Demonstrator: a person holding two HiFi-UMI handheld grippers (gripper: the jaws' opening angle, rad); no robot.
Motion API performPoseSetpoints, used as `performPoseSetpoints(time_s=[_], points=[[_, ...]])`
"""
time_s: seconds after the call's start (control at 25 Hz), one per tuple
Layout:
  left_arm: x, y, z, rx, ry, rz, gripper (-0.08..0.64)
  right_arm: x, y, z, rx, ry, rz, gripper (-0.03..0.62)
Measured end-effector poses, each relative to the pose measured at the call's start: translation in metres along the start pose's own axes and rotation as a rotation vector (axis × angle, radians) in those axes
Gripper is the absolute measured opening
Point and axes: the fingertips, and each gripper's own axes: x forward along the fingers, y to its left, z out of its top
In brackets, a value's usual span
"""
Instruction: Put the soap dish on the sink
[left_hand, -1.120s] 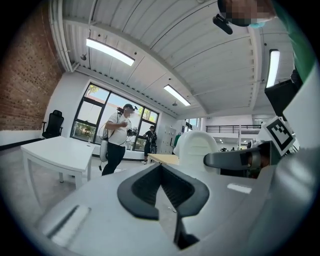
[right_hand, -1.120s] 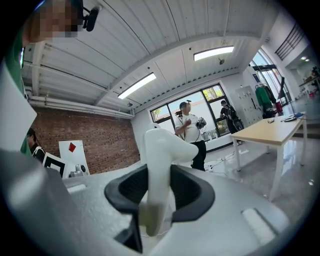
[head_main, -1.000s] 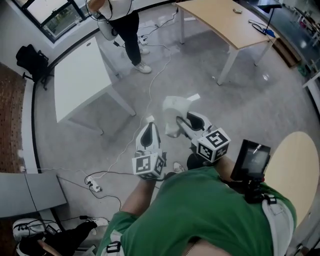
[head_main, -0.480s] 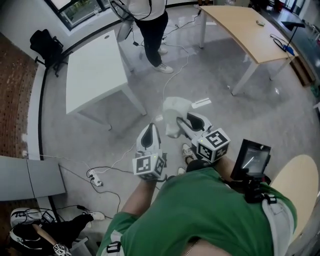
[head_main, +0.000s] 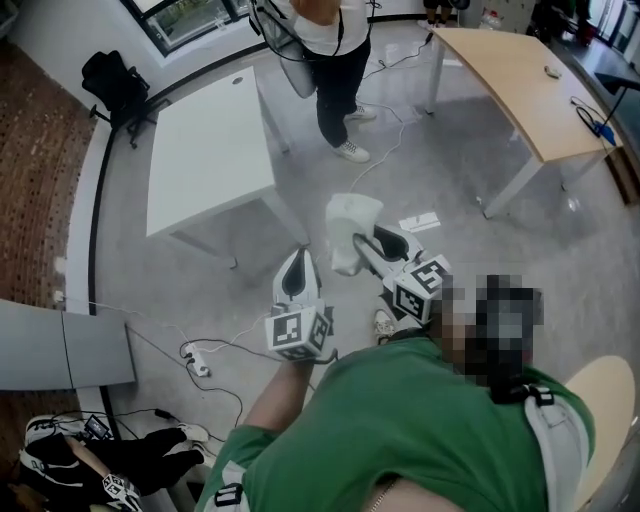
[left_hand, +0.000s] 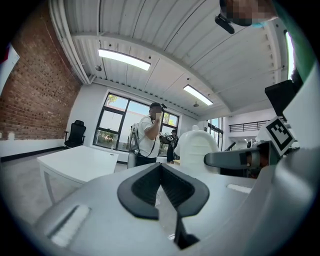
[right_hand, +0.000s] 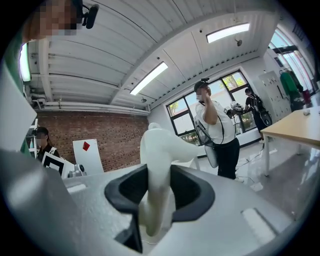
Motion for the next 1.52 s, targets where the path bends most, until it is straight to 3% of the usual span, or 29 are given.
performPoseSetpoints(time_s=[0.36,0.64,1.08,1.52], points=[[0.058,0.020,0.022,0.004,0.004,0.084,0.005,0.055,-0.042,0.027,0.012,0.030,0.066,0.129],[0.093,0.035,0.002,0.019,-0.014,0.160,0.005,0.091,-0.077,0.017,0.011,0.043,0.132,0.129],[0.077,0.056,-0.004,0.033,0.011,0.237,0.005,0.110,-0.060,0.004,0.031,0.083,0.196,0.129],[0.087,0.112,0.003,0.025,0.017,0.185,0.005,0.163,-0.037,0.002,0.009,0.082,0.152,0.129]])
